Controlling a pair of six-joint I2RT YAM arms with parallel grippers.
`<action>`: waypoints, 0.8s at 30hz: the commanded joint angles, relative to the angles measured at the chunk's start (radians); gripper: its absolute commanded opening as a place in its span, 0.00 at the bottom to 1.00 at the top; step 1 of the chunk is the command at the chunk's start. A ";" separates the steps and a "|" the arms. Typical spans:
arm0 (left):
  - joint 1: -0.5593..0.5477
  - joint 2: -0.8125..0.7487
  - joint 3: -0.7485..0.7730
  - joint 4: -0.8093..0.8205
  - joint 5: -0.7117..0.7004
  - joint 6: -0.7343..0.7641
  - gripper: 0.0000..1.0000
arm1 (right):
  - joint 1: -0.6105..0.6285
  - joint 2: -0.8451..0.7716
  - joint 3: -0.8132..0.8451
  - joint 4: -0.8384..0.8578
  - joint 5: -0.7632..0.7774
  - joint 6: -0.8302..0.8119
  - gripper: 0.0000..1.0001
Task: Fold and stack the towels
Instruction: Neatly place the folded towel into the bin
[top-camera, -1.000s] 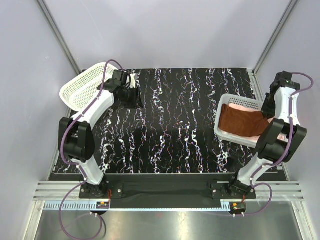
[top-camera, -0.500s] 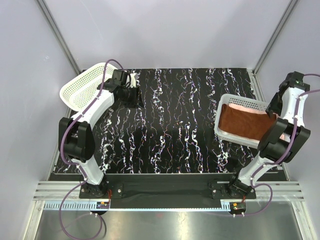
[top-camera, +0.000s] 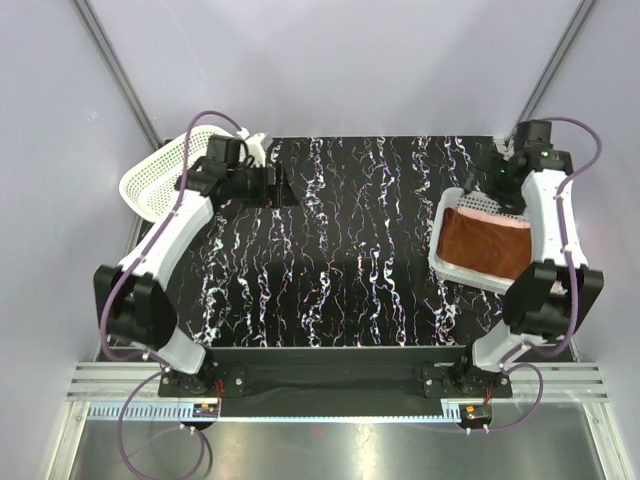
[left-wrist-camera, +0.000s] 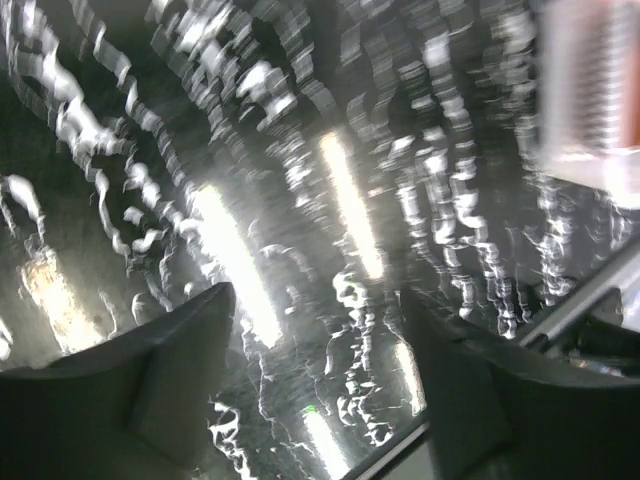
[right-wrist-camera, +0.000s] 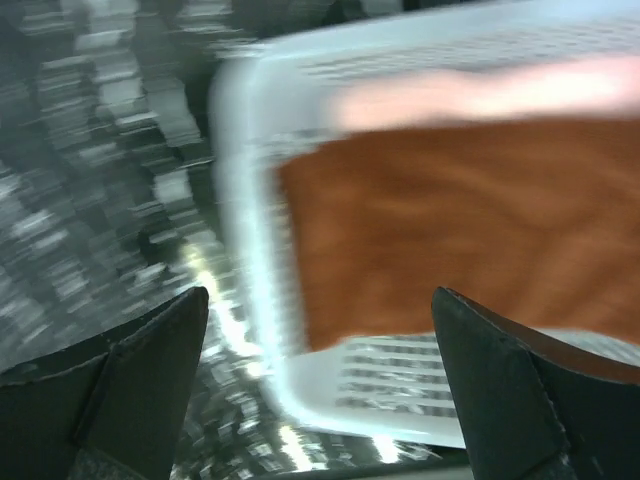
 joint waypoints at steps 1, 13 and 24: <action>0.000 -0.153 0.008 0.128 0.129 0.007 0.99 | 0.074 -0.143 -0.030 0.129 -0.278 0.079 1.00; -0.002 -0.552 -0.197 0.309 0.140 0.006 0.99 | 0.140 -0.669 -0.438 0.656 -0.590 0.342 1.00; -0.003 -0.776 -0.328 0.369 0.019 -0.066 0.99 | 0.140 -0.870 -0.476 0.598 -0.505 0.280 1.00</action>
